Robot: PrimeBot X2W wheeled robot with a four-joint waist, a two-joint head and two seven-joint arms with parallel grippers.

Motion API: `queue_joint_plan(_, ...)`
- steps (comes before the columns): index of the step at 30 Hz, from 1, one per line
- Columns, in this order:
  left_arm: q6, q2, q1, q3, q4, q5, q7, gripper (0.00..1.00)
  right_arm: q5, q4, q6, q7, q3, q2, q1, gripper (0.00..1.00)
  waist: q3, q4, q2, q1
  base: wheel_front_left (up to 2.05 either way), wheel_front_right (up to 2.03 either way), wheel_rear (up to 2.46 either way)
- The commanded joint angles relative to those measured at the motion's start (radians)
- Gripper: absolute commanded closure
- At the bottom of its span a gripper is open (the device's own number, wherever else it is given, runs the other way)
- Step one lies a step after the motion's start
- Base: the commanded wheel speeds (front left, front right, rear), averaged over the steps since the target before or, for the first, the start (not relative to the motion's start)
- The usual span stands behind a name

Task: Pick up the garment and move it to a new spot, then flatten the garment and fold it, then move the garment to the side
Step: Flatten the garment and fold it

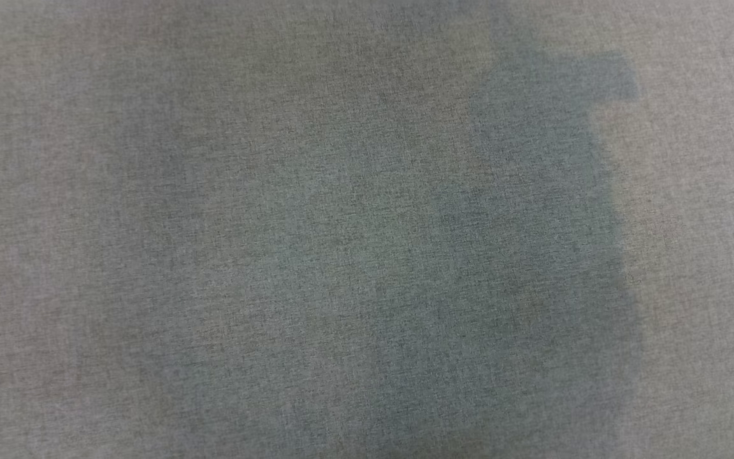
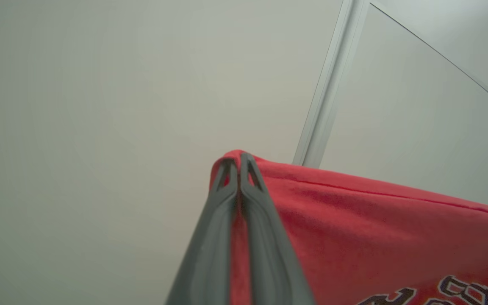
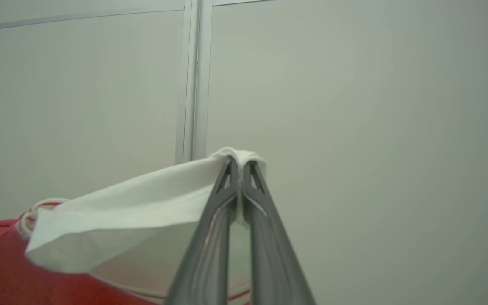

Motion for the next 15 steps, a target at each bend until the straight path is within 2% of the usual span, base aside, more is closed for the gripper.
queue_joint_plan(1,-0.012,0.012,0.036,-0.022,0.019,0.01,-0.022,1.0,-0.003,0.028,0.0,0.012,0.012,-0.013,0.054,1.0,0.006,-0.002,0.0,0.0,0.0,0.0,0.0)
queue_joint_plan(9,-0.035,0.027,0.27,-0.178,0.123,0.025,-0.146,1.0,0.048,0.148,0.0,0.138,0.085,-0.019,0.398,1.0,0.023,-0.003,0.0,0.0,0.0,0.0,0.0)
queue_joint_plan(15,-0.035,0.042,0.472,-0.307,0.202,0.009,-0.208,1.0,0.09,0.16,0.0,0.27,0.098,-0.029,0.658,1.0,-0.041,0.009,0.0,0.0,0.0,0.0,0.0)
